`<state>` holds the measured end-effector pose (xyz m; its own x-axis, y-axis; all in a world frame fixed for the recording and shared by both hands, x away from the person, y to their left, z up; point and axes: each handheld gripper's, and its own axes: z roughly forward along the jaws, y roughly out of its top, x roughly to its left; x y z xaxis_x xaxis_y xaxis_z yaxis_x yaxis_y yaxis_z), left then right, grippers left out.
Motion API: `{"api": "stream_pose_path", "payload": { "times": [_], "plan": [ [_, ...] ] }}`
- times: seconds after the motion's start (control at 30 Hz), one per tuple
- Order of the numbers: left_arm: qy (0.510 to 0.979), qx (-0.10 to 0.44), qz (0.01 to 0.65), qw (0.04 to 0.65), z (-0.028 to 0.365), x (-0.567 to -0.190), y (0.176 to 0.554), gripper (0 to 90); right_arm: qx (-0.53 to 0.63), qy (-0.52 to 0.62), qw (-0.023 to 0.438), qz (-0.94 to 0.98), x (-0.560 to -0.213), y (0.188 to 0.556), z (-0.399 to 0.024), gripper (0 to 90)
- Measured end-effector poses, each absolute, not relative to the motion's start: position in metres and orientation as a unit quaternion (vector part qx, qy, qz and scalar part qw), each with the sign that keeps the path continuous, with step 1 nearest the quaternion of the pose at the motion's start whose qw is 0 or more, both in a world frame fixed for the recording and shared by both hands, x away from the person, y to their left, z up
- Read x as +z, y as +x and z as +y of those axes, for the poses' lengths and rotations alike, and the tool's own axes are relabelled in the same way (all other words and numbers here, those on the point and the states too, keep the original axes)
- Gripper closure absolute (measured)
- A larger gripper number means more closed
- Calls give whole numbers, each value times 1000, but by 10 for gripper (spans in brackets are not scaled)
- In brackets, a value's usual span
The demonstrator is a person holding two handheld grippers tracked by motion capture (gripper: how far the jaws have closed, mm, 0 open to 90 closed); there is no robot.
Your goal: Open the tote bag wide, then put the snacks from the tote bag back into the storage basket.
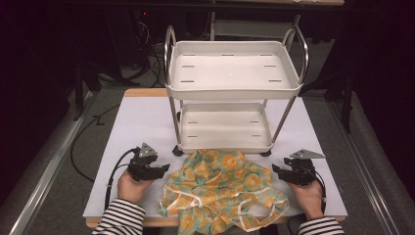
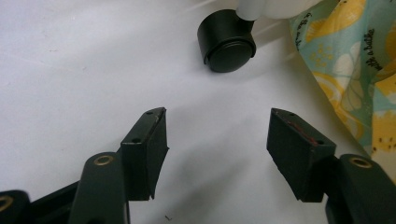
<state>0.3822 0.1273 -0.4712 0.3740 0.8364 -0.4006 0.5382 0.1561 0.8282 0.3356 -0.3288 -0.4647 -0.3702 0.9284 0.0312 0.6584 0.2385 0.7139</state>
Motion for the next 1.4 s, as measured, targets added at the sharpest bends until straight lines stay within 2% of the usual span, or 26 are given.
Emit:
{"api": "stream_pose_path", "payload": {
  "times": [0.23,0.63,0.7,0.9,1.4],
  "plan": [
    [622,135,550,541,129,-470,382,376,331,517,207,762,-465,336,-326,410],
    [653,138,538,514,117,-473,381,379,337,512,206,762,-463,332,-327,409],
    [654,141,535,516,116,-472,378,409,342,516,203,759,-464,332,-328,408],
    [661,140,532,510,115,-472,379,414,335,518,202,761,-465,337,-327,407],
    [635,120,516,563,115,-446,365,382,340,523,201,756,-465,335,-328,405]
  ]
}}
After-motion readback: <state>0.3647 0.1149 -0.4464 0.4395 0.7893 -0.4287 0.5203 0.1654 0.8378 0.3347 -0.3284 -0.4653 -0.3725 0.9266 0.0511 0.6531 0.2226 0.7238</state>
